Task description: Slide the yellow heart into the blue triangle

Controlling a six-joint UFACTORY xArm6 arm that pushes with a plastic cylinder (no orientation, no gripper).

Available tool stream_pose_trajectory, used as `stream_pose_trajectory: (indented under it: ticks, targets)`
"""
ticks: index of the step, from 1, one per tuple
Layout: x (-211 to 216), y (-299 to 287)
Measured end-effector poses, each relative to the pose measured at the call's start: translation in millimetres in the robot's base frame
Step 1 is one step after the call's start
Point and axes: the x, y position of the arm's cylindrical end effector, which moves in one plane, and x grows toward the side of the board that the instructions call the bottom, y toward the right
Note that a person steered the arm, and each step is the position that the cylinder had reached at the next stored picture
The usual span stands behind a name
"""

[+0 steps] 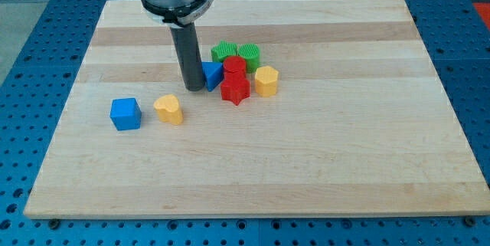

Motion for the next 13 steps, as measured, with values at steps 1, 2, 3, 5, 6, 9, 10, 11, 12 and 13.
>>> stream_pose_trajectory:
  ticks: [1,2,3,5,6,9,10,11,12,13]
  targets:
    - [29,0]
    - [67,8]
    - [99,13]
    - [109,-31]
    - [96,-46]
    - [64,-29]
    - [50,-19]
    - [45,-18]
    - [36,-7]
    - [21,7]
